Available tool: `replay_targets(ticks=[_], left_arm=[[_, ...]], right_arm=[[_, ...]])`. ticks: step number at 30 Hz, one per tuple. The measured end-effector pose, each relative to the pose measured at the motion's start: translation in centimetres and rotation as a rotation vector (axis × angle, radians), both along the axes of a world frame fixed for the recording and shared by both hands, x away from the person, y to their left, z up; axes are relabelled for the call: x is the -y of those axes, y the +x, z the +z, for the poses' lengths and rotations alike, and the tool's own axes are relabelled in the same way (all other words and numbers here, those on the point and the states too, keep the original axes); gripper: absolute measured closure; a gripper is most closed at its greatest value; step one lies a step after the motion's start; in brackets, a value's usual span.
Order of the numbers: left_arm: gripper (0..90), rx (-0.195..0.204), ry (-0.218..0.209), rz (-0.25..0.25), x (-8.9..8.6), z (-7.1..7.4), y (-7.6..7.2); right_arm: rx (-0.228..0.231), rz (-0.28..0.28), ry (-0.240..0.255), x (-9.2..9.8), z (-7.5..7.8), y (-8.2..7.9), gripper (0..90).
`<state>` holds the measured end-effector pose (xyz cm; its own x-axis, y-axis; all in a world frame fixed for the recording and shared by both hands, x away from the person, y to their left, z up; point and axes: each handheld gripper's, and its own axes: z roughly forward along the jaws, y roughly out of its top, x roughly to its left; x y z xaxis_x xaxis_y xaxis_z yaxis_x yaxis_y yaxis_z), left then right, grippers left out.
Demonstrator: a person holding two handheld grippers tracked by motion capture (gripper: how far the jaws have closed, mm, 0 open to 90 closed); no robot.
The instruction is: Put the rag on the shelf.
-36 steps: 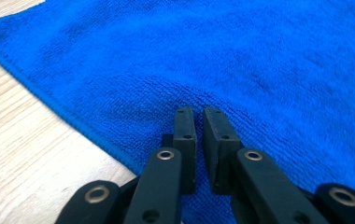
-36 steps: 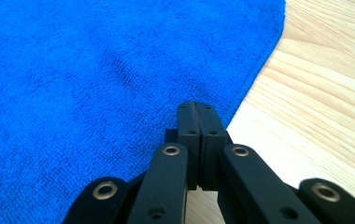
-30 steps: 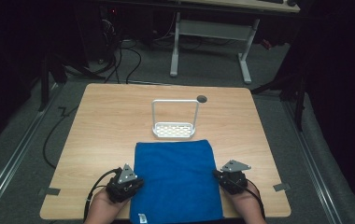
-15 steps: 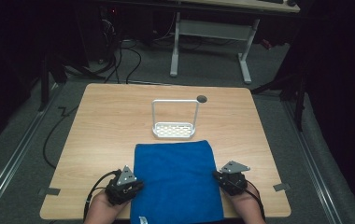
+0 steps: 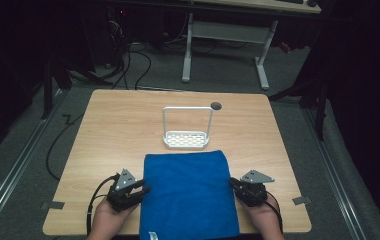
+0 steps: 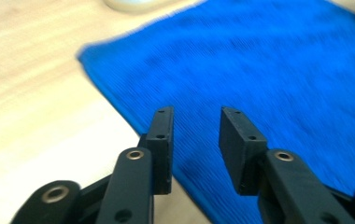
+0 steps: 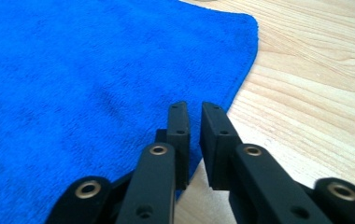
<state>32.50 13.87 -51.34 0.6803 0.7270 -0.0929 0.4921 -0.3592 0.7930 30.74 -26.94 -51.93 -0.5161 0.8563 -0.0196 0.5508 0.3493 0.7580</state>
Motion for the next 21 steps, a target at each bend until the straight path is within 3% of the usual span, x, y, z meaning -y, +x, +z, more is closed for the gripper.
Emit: replay_targets(ticks=[6, 8, 12, 18, 21], left_arm=[[58.9, 0.026, 0.004, 0.050, 0.3, 1.0, 1.8], [57.4, 0.017, -0.001, 0.063, 0.5, 1.4, 2.9], [60.4, 0.028, 0.004, 0.088, 1.2, 1.7, 4.9], [60.6, 0.007, 0.040, 0.143, 1.4, 0.5, 8.2], [60.8, -0.035, 0.030, 0.170, 1.0, -0.5, 9.3]], right_arm=[[0.015, -0.022, 0.023, 0.5, 0.1, 0.2, 77.7], [0.025, -0.028, 0.026, 0.6, 0.1, 0.2, 76.4], [0.030, -0.027, 0.032, 0.7, 0.3, 0.1, 76.3], [0.042, -0.023, 0.027, 0.4, 0.4, 0.0, 76.4], [0.051, -0.019, 0.027, 0.4, 0.4, 0.1, 74.7]])
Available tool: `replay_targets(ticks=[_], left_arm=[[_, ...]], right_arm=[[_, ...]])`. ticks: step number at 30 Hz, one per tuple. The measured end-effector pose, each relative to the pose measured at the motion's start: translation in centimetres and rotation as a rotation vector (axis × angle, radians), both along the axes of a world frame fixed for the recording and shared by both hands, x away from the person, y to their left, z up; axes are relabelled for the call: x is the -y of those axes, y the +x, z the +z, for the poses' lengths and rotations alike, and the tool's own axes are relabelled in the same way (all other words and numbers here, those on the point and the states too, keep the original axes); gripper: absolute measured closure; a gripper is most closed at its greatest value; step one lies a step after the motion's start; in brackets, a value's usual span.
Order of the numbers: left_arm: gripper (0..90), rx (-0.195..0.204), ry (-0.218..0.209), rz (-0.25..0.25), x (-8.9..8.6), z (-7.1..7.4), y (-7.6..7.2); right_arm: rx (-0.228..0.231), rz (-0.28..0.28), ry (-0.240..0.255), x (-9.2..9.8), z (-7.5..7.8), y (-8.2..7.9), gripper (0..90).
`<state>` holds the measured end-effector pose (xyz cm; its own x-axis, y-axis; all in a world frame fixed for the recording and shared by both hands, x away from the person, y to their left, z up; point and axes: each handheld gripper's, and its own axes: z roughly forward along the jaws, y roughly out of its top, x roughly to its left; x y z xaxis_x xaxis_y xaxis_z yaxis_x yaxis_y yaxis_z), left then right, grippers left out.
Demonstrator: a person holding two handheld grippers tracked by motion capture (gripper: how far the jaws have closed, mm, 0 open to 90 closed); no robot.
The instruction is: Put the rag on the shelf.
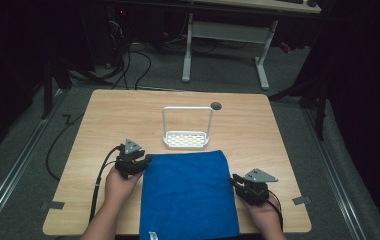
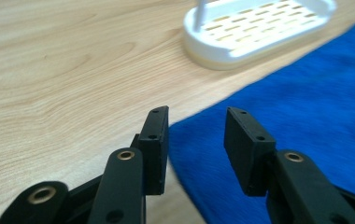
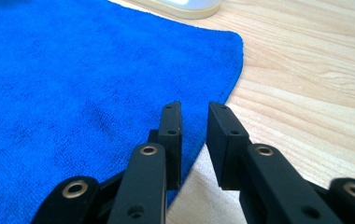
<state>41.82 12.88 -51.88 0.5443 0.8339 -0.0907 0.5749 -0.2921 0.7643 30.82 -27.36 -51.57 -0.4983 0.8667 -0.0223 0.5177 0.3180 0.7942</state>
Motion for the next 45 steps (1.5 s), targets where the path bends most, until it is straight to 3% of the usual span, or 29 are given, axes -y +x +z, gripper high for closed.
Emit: replay_targets(ticks=[3, 7, 9, 12, 17, 22, 30, 37, 41, 45], left_arm=[[60.2, -0.037, 0.006, 0.002, -0.1, -1.0, 0.5], [59.7, -0.025, 0.005, 0.004, 0.2, -1.4, 0.8], [60.1, -0.034, -0.017, 0.007, -0.1, -1.4, 0.9], [60.9, -0.028, -0.013, 0.005, 0.0, -1.4, 0.9], [70.1, -0.042, -0.040, 0.003, -0.2, -1.5, 1.0], [77.1, -0.035, -0.033, -0.003, -0.1, -1.5, 1.0], [83.3, -0.022, -0.007, -0.019, 0.2, -1.5, 0.7], [87.1, -0.018, 0.002, -0.030, 0.3, -1.5, 0.7], [87.8, -0.020, 0.001, -0.027, 0.2, -1.5, 0.7], [87.8, -0.008, -0.016, -0.023, 0.0, -1.3, 0.4]], right_arm=[[0.007, -0.008, 0.030, 0.1, 0.3, 0.0, 71.6], [0.029, -0.035, 0.046, -0.2, 0.7, 1.1, 68.8], [0.009, -0.069, 0.054, -0.5, 0.9, 2.4, 69.0], [0.005, -0.094, 0.015, -1.0, 0.8, 4.6, 68.9], [-0.057, -0.141, -0.003, -1.6, 0.1, 8.6, 68.3], [-0.112, -0.163, 0.007, -1.9, -0.3, 10.9, 63.2], [-0.124, -0.168, -0.031, -2.5, -1.1, 11.3, 60.5], [-0.113, -0.127, -0.028, -3.1, -1.2, 10.9, 86.9], [-0.115, -0.114, -0.016, -3.2, -1.2, 10.8, 88.1], [-0.080, -0.101, 0.012, -3.2, -0.8, 10.1, 88.1]])
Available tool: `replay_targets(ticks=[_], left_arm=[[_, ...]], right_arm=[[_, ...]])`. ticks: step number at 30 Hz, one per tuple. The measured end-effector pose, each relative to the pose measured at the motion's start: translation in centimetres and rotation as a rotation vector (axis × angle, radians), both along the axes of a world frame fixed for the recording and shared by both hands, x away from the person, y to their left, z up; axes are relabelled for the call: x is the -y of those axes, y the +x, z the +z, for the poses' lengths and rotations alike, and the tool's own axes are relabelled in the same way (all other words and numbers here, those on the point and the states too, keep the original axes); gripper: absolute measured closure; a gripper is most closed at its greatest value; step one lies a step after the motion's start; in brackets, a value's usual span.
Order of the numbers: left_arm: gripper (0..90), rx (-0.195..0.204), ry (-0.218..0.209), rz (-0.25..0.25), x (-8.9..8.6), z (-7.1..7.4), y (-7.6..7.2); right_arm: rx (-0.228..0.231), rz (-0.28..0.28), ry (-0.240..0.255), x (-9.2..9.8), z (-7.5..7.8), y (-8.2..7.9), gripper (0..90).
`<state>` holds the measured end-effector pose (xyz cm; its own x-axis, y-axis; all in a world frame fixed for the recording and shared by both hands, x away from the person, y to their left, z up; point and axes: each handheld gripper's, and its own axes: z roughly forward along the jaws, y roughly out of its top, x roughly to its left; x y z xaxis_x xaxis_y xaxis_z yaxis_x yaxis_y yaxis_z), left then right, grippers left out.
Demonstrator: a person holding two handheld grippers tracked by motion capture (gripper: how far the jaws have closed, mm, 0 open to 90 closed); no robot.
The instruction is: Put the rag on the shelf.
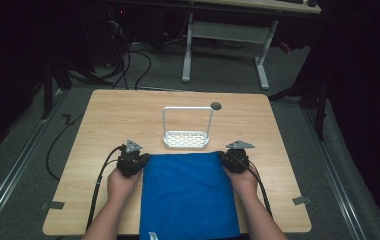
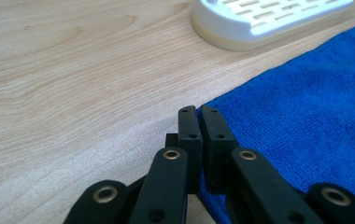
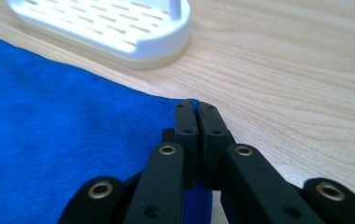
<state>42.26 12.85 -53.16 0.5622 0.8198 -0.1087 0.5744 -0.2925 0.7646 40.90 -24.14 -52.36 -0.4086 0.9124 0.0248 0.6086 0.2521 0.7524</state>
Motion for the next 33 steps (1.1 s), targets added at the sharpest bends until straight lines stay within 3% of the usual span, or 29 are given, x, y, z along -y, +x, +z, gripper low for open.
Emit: replay_targets(ticks=[9, 12, 14, 20, 28, 33], left_arm=[[87.8, 0.110, -0.073, 0.023, -0.4, 1.7, -1.9], [87.8, 0.156, -0.101, 0.030, -0.6, 2.7, -2.7], [87.8, 0.185, -0.110, 0.029, -0.7, 3.4, -3.3], [87.8, 0.283, -0.147, 0.035, -0.9, 5.3, -4.6], [87.8, 0.360, -0.181, 0.035, -1.1, 6.7, -5.5], [87.9, 0.409, -0.209, 0.036, -1.1, 7.6, -6.0]], right_arm=[[0.195, 0.002, 0.083, 0.2, 1.9, -3.3, 88.2], [0.222, 0.000, 0.077, 0.5, 2.2, -4.0, 88.2], [0.241, -0.009, 0.112, 0.9, 2.7, -4.3, 88.2], [0.303, -0.014, 0.151, 1.2, 4.2, -5.3, 88.2], [0.363, -0.008, 0.164, 1.0, 5.7, -6.6, 88.2], [0.423, -0.017, 0.179, 1.1, 7.0, -7.5, 88.2]])
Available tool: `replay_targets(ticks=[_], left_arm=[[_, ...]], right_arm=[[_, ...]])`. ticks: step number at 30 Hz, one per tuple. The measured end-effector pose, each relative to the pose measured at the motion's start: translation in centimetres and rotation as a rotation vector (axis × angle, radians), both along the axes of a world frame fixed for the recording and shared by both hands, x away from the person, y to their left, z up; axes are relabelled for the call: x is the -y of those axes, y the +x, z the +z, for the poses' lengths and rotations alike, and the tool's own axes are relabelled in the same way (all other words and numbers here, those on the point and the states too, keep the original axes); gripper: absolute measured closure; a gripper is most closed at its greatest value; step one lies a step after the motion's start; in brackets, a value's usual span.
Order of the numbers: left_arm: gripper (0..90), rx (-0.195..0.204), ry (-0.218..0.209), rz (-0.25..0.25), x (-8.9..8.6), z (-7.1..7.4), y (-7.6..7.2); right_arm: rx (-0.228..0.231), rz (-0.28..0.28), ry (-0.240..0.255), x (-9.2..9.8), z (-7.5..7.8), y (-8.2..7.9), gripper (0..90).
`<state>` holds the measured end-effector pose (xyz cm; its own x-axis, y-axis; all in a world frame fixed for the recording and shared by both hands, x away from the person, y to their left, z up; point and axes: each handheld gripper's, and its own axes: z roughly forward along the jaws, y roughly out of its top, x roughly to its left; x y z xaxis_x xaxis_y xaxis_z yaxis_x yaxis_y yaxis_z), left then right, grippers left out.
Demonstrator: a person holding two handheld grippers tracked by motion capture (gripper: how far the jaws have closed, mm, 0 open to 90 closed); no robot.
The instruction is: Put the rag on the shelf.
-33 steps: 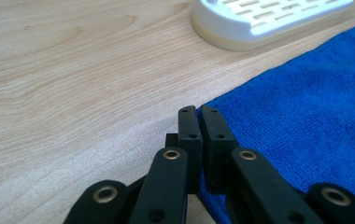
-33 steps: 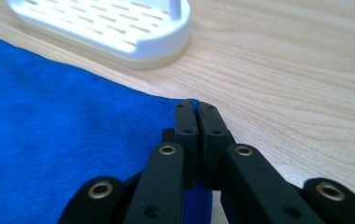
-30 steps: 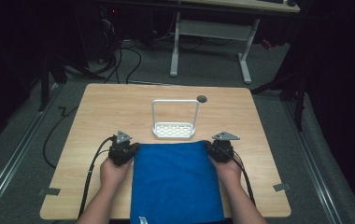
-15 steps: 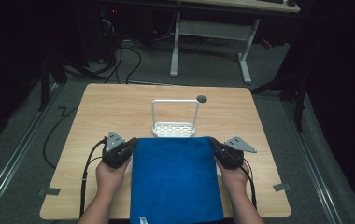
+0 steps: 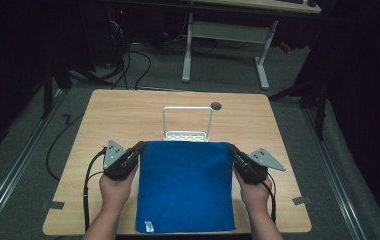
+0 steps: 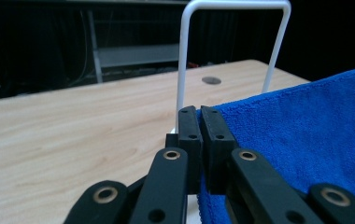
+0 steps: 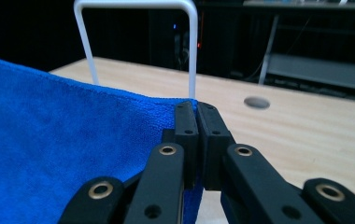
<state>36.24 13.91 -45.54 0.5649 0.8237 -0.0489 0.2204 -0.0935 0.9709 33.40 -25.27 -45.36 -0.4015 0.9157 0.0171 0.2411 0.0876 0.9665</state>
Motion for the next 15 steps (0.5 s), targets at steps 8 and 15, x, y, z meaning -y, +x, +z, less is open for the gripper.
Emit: replay_targets(ticks=[8, 15], left_arm=[[88.0, 0.063, -0.026, 0.000, 0.1, 1.8, -0.4], [88.2, 0.122, -0.056, 0.017, -0.1, 3.5, -0.7]], right_arm=[[0.093, -0.015, 0.015, 0.1, 2.4, -1.2, 88.2], [0.159, -0.016, 0.033, 0.0, 4.3, -1.5, 88.3]])
